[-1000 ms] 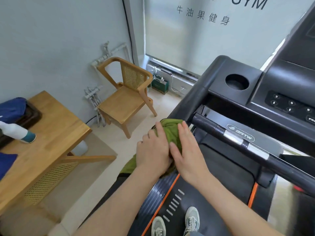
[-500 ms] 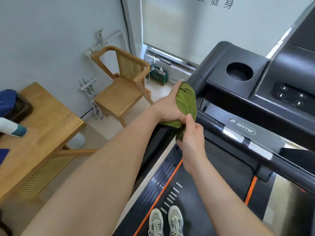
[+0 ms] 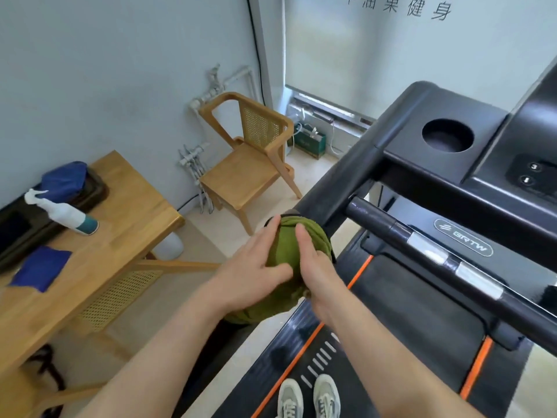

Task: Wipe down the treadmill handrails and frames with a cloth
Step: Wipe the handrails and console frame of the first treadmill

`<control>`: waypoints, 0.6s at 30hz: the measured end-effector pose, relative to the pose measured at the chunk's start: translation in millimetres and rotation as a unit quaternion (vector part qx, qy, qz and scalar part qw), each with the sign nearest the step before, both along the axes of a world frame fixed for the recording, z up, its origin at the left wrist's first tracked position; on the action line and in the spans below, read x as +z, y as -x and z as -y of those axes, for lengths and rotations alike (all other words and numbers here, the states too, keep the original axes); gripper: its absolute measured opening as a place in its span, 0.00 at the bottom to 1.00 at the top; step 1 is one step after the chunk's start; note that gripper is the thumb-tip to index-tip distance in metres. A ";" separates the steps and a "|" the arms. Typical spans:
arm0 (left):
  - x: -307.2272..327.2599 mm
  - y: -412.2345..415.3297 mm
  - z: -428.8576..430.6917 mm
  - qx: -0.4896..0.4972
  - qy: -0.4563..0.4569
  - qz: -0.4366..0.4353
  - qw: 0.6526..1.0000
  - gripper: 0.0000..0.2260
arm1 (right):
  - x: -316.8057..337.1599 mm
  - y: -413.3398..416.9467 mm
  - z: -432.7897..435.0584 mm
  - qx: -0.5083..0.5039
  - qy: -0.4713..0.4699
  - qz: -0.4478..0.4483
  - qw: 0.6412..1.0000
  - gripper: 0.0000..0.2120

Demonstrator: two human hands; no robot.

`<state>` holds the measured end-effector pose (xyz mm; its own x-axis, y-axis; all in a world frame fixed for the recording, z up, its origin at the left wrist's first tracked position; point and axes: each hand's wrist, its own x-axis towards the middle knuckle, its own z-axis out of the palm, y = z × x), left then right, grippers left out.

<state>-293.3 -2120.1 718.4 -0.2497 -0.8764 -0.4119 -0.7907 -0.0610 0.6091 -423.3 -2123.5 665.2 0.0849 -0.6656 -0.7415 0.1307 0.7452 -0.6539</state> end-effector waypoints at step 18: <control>-35.2 -22.4 -18.7 0.025 0.154 0.129 0.979 0.36 | -9.5 -62.0 -46.8 -0.272 0.024 0.139 0.952 0.34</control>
<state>-270.9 -2101.4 683.2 -0.1264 -0.9774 -0.1694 -0.9214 0.0524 0.3851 -361.3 -2076.7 655.8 -0.0935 -0.6996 -0.7084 0.6619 0.4878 -0.5691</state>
